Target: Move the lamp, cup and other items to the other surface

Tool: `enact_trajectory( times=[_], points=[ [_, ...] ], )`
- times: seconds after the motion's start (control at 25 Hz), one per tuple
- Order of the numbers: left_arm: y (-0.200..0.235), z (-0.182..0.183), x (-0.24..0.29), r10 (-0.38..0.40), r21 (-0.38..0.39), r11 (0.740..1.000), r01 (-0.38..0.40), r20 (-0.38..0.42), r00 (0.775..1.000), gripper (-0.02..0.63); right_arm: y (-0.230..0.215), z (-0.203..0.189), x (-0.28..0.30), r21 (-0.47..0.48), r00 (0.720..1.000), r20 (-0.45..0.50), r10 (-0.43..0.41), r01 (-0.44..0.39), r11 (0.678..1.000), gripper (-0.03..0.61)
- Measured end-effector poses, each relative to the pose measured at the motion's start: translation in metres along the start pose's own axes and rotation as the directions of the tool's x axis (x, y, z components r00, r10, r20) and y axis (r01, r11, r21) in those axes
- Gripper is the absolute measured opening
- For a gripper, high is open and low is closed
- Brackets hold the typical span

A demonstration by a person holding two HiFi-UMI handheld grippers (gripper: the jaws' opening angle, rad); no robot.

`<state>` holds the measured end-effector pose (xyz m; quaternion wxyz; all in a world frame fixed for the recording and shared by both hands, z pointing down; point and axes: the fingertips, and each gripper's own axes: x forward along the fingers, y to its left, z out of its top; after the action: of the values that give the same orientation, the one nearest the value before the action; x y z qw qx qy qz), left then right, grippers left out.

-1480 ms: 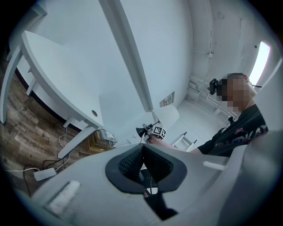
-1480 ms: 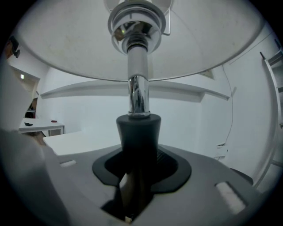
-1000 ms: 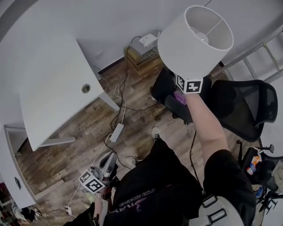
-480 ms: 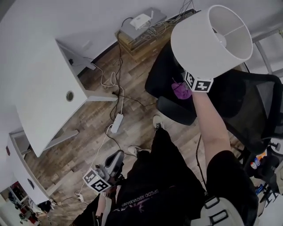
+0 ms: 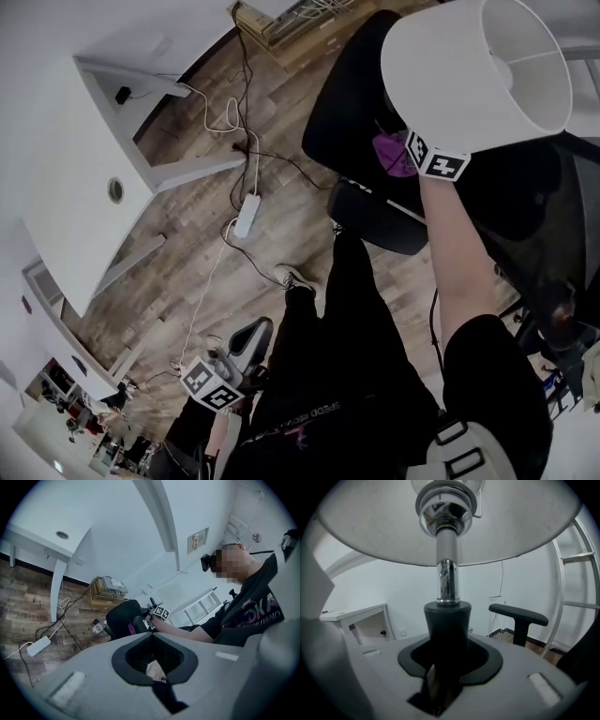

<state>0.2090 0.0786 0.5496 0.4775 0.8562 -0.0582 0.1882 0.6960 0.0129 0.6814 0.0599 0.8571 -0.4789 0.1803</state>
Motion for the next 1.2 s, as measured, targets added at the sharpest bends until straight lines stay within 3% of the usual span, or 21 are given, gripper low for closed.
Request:
enact_trajectory(
  times=[0.32, 0.64, 1.0, 1.12, 1.2],
  points=[
    [0.021, -0.031, 0.021, 0.052, -0.029, 0.998, -0.054, -0.064, 0.997, -0.003, -0.015, -0.068, 0.031, 0.014, 0.999, -0.035, 0.004, -0.004, 1.0, 0.144],
    [0.033, -0.035, 0.029, 0.078, -0.038, 0.996, -0.082, -0.098, 0.992, -0.003, -0.018, -0.118, 0.054, 0.01, 0.995, -0.097, 0.009, -0.008, 1.0, 0.144],
    [0.043, -0.041, 0.039, 0.052, -0.079, 0.995, -0.06, -0.101, 0.993, -0.003, -0.019, -0.133, 0.05, 0.025, 0.994, -0.096, 0.043, -0.041, 0.999, 0.15],
    [0.041, -0.04, 0.038, 0.045, -0.085, 0.995, -0.052, -0.089, 0.995, -0.003, -0.016, -0.132, 0.05, -0.04, 0.99, -0.125, 0.067, -0.072, 0.997, 0.164],
    [0.04, -0.04, 0.037, 0.043, -0.091, 0.995, -0.051, -0.081, 0.996, -0.003, -0.012, -0.134, 0.048, -0.103, 0.984, -0.152, 0.089, -0.105, 0.989, 0.212]
  ],
)
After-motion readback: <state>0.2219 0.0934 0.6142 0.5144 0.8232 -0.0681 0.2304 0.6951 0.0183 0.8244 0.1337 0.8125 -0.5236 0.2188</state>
